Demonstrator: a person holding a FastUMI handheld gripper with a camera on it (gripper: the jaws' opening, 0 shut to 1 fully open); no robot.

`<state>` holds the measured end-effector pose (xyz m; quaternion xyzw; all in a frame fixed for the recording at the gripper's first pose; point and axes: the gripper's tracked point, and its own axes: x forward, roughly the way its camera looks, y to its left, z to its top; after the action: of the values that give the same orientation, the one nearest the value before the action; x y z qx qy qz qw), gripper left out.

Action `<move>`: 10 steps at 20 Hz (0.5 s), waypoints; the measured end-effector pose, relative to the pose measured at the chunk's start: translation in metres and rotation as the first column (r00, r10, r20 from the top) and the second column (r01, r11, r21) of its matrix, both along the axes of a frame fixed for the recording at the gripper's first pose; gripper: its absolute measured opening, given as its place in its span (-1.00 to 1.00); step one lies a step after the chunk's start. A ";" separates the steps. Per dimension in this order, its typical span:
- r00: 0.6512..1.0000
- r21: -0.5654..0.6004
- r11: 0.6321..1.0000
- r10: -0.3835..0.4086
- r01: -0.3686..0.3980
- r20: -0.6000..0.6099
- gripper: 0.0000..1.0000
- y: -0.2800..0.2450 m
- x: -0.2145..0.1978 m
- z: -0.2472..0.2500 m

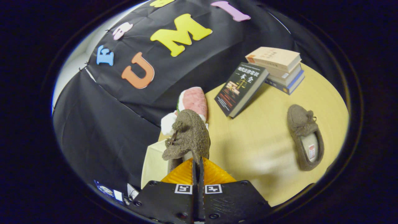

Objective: Open the storage box then place both shoes into the box .Put the left shoe in first, then the right shoe, with the right side of both shoes facing outward in a uniform manner.

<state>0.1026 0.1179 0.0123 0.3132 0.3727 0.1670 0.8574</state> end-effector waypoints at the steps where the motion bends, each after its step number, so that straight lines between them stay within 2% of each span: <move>1: 1.000 0.000 1.000 0.009 -0.009 0.017 -1.00 0.014 0.002 0.012; 5: 0.999 0.018 0.999 0.032 -0.032 0.019 -1.00 0.079 0.006 0.033; 10: 0.997 0.062 0.996 0.065 -0.063 -0.033 -1.00 0.158 -0.001 0.010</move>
<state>0.1020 0.2755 0.0225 0.3297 0.3922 0.2003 0.8351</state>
